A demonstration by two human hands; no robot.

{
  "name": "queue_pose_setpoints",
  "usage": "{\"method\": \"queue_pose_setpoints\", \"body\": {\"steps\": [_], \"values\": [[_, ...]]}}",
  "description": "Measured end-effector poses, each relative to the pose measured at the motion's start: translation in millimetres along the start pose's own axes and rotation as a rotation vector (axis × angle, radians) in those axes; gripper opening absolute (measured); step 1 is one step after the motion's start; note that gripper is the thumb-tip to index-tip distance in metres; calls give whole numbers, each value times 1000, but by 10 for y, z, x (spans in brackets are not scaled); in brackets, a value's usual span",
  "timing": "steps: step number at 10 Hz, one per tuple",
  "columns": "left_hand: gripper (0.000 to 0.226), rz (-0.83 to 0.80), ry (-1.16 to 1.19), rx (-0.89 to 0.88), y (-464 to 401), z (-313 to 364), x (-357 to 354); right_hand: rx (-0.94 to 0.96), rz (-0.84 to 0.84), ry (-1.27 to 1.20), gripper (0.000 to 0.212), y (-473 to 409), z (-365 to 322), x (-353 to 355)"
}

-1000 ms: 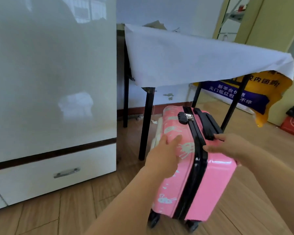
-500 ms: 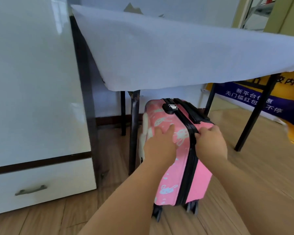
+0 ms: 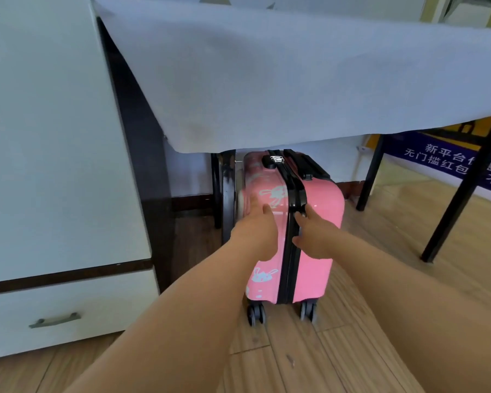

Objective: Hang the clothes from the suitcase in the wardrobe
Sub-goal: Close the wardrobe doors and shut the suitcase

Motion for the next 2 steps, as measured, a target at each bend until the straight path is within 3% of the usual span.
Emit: {"method": "queue_pose_setpoints", "body": {"steps": [1,2], "values": [[63,-20,-45,-26,127,-32,42,32,-26,1,59,68,-161,-86],[49,32,-33,-27,295,-150,210,44,-11,-40,53,196,-402,-15]]}}
Point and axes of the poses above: each hand's wrist, its own y-axis away from the middle knuckle, its own x-axis out of the back of the hand, z = x × y, the point moved 4 cm from there along -y, towards the middle knuckle, and after that the axes turned 14 degrees about -y, right-handed, at the moved point
